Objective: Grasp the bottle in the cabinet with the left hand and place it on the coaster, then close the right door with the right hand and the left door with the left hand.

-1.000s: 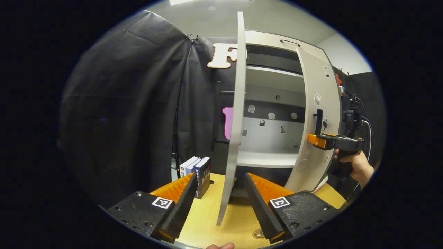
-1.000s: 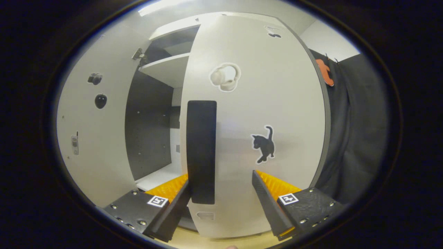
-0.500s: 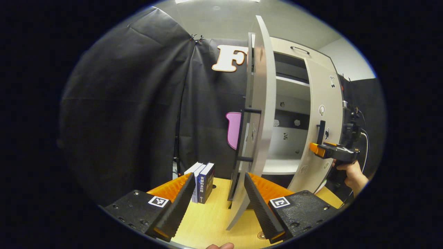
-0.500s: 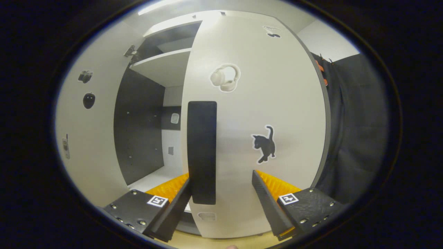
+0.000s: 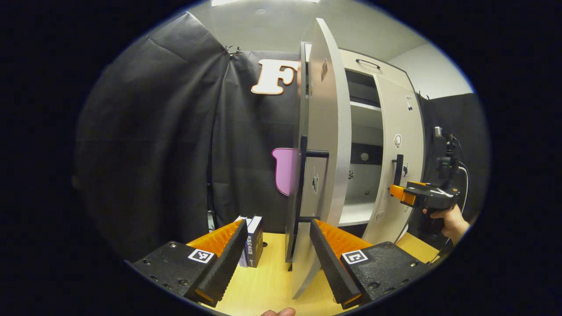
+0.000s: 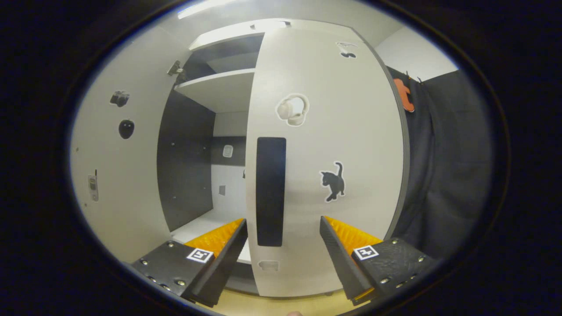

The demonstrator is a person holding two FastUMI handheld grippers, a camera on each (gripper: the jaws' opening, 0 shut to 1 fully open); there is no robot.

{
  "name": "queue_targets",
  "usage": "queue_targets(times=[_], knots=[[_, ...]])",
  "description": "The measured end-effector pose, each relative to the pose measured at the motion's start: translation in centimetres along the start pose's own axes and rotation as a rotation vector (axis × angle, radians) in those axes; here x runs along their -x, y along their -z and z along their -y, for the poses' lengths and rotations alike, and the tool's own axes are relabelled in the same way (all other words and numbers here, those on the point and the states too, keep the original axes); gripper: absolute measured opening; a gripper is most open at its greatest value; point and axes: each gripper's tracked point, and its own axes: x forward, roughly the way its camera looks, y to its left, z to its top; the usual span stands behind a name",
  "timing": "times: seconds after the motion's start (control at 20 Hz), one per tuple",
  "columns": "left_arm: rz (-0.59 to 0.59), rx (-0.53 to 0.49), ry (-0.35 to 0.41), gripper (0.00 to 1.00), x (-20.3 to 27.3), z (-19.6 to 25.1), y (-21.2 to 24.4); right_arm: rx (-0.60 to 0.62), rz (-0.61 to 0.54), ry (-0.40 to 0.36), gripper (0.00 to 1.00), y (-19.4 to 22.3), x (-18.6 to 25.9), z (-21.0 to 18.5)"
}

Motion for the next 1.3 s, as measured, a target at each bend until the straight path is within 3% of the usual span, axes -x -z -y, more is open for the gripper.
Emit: queue_targets(times=[0.05, 0.2, 0.35, 0.45, 0.9, 1.3], knots=[[0.001, 0.001, 0.012, 0.85, -0.3, 0.3, 0.0, 0.009, -0.004, -0.001, 1.0, 0.2, 0.6, 0.1], [0.004, 0.017, 0.024, 0.89, -0.8, 0.2, -0.1, 0.032, -0.019, -0.006, 0.97, 1.3, 2.7, 0.5], [-0.005, 0.074, 0.067, 0.85, -1.2, 0.9, -0.3, 0.045, -0.041, -0.013, 1.0, 2.5, 4.4, 0.7], [-0.01, 0.094, 0.088, 0.9, -1.1, 1.5, -0.2, 0.049, -0.05, -0.017, 1.0, 3.2, 5.4, 0.9], [0.001, 0.01, 0.175, 0.9, -2.2, 8.1, -0.2, 0.009, -0.07, -0.035, 1.0, 4.0, 8.3, 2.0], [-0.008, 0.068, 0.193, 0.9, -3.9, 11.8, 0.0, 0.003, -0.052, -0.003, 1.0, 2.7, 9.7, 5.6]])
